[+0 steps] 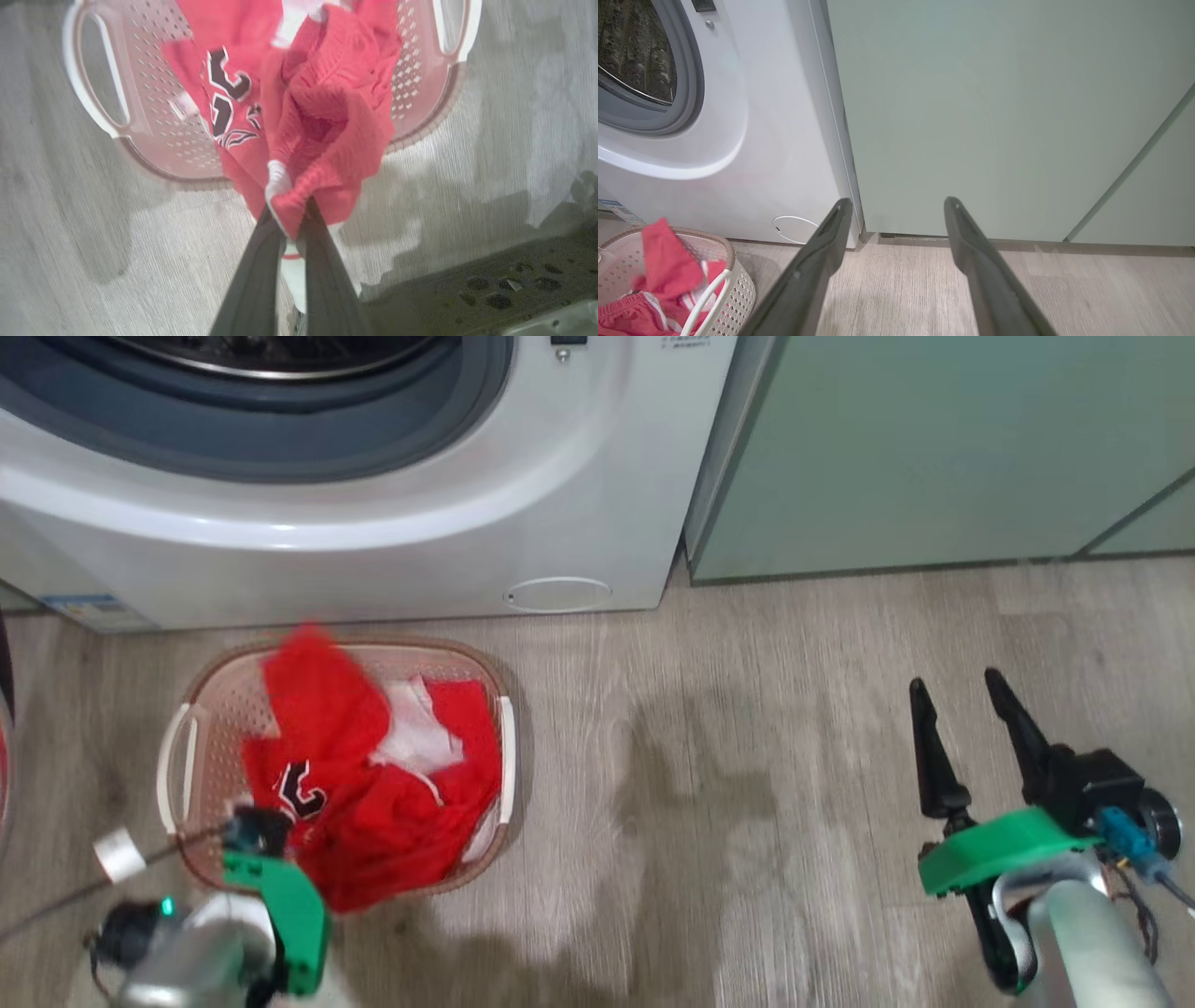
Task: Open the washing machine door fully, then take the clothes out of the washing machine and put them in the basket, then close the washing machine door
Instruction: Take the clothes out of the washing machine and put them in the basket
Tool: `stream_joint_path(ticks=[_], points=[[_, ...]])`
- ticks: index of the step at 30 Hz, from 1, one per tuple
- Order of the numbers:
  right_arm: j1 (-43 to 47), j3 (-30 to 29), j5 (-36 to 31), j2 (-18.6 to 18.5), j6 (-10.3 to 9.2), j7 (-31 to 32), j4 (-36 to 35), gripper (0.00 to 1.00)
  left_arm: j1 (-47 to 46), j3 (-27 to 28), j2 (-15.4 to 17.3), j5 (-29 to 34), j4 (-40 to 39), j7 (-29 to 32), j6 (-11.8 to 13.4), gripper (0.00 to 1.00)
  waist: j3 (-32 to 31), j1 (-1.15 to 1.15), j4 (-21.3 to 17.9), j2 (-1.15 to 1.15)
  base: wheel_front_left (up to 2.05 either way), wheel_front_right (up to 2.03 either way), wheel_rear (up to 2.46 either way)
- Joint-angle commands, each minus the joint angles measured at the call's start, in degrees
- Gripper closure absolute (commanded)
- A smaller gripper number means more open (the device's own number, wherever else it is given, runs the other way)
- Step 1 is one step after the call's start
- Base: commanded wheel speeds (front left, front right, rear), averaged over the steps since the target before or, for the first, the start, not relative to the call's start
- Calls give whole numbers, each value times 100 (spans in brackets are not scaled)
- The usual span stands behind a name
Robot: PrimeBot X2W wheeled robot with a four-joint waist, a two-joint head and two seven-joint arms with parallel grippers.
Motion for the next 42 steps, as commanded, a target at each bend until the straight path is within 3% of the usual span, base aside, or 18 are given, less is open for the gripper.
stream_joint_path(ticks=[1, 13, 14, 16, 17, 18, 32, 37, 42], points=[[-122, 84, -52, -60, -4, -36, -206, 0, -302, 145, 220, -17, 31, -123, 18, 100, 97, 0, 9, 0, 0, 0, 0], [-352, -97, -220, -11, -4, -36, -437, 0, -1108, 213, 170, -9, 63, -543, 116, 100, 894, 0, -28, 0, 0, 0, 0], [-348, -115, -233, -4, -4, -36, -447, 0, -1134, 215, 151, -7, 64, -628, 110, 78, 914, 0, -26, 0, 0, 0, 0], [-343, -140, -249, 12, -4, -36, -465, 0, -1180, 208, 137, 13, 65, -816, 103, 50, 947, 0, -28, 0, 0, 0, 0], [-344, -152, -254, 21, -4, -36, -467, 0, -1194, 247, 126, -20, 66, -915, 103, 14, 951, 0, -29, 0, 0, 0, 0], [-345, -157, -258, 31, -4, -36, -465, 0, -1204, 276, 117, -45, 66, -987, 103, 0, 943, 0, -35, 0, 0, 0, 0], [-284, -71, -1, 197, -4, -36, -324, 0, -1026, 541, 214, -149, -17, -1429, 84, 0, 79, 0, -11, 0, 0, 0, 0], [-144, -20, 85, 225, -4, -36, -277, 0, -778, 1222, 534, 54, -834, -1437, 299, 0, -377, 0, 50, 0, 0, 0, 0], [24, 8, 154, 232, -4, -36, -208, 0, -237, 2254, 785, 555, -1783, -1439, 507, 0, -776, 0, 138, 0, 0, 0, 0]])
